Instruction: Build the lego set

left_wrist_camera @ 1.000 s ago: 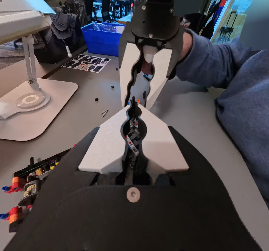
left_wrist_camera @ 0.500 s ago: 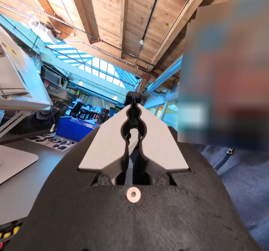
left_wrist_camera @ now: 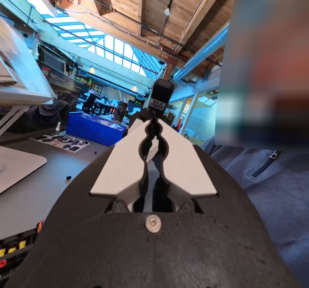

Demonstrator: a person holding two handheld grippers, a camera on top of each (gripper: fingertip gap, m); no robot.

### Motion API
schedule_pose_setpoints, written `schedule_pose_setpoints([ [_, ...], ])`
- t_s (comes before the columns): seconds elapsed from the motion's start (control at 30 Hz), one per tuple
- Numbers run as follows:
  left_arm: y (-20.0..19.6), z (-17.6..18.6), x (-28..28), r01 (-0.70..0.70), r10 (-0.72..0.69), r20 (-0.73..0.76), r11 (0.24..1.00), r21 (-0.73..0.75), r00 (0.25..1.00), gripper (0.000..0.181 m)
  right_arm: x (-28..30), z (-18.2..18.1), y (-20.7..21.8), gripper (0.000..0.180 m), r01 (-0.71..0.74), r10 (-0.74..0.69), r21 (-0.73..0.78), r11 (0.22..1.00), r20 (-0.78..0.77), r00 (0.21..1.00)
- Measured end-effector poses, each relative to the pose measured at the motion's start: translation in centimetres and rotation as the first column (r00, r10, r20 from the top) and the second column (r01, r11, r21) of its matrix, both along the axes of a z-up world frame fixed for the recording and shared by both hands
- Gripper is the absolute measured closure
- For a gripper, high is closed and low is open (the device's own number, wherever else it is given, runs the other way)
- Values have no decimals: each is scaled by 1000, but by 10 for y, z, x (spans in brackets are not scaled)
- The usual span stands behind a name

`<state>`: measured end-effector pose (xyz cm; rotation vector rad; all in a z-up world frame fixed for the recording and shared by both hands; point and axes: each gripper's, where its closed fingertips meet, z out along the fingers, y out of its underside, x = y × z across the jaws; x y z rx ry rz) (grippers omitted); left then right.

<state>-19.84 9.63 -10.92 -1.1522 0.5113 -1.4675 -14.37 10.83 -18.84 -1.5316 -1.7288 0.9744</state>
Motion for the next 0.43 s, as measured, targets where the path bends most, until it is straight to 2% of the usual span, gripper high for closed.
schedule_pose_setpoints([
  [0.43,2,-25,25,16,-18,-134,1000,-19,991,181,6,-3,-1,151,-17,15,67,998,38,999],
])
